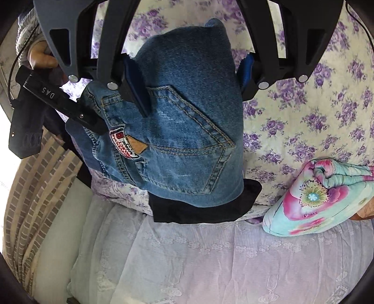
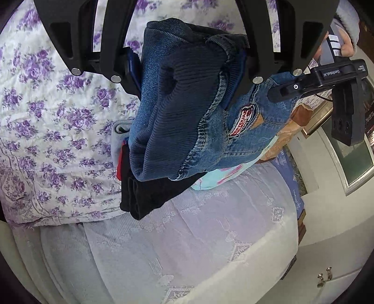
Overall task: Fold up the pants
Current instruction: 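Lower the jeans beside the black-topped clothes stack and open the right tool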
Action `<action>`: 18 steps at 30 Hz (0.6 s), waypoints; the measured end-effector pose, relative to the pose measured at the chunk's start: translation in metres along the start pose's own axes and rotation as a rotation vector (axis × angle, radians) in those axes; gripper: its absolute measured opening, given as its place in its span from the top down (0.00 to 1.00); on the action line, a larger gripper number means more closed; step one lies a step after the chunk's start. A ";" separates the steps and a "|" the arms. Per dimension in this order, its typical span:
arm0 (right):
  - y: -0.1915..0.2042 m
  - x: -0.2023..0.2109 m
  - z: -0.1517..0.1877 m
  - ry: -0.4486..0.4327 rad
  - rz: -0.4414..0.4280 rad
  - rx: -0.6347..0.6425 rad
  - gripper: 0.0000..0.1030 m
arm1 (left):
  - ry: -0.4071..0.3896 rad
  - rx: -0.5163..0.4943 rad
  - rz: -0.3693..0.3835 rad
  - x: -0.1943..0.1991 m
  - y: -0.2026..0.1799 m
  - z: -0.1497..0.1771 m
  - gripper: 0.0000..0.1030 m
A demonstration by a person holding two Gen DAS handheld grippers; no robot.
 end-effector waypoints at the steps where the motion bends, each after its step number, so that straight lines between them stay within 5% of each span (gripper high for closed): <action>1: -0.009 -0.013 -0.002 0.010 0.006 -0.013 0.40 | 0.011 0.000 -0.010 -0.014 0.002 -0.003 0.37; 8: -0.098 -0.111 0.038 0.170 0.068 -0.178 0.40 | 0.203 0.071 -0.054 -0.138 0.030 0.026 0.35; 12: -0.111 -0.116 0.041 0.134 -0.020 -0.236 0.37 | 0.063 0.020 -0.124 -0.146 0.034 0.022 0.10; 18: -0.109 -0.118 0.041 0.134 0.007 -0.225 0.28 | -0.004 -0.050 -0.181 -0.141 0.029 0.017 0.08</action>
Point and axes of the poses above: each gripper's, at about its wrist camera, not at the fingertips, and x roughly against the way its jaws point, y to its left, z to its underside, the point moved 7 cm from there along -x, roughly the way its jaws point, and after that the axes turned 14 degrees about -z, right-handed, at the moved point
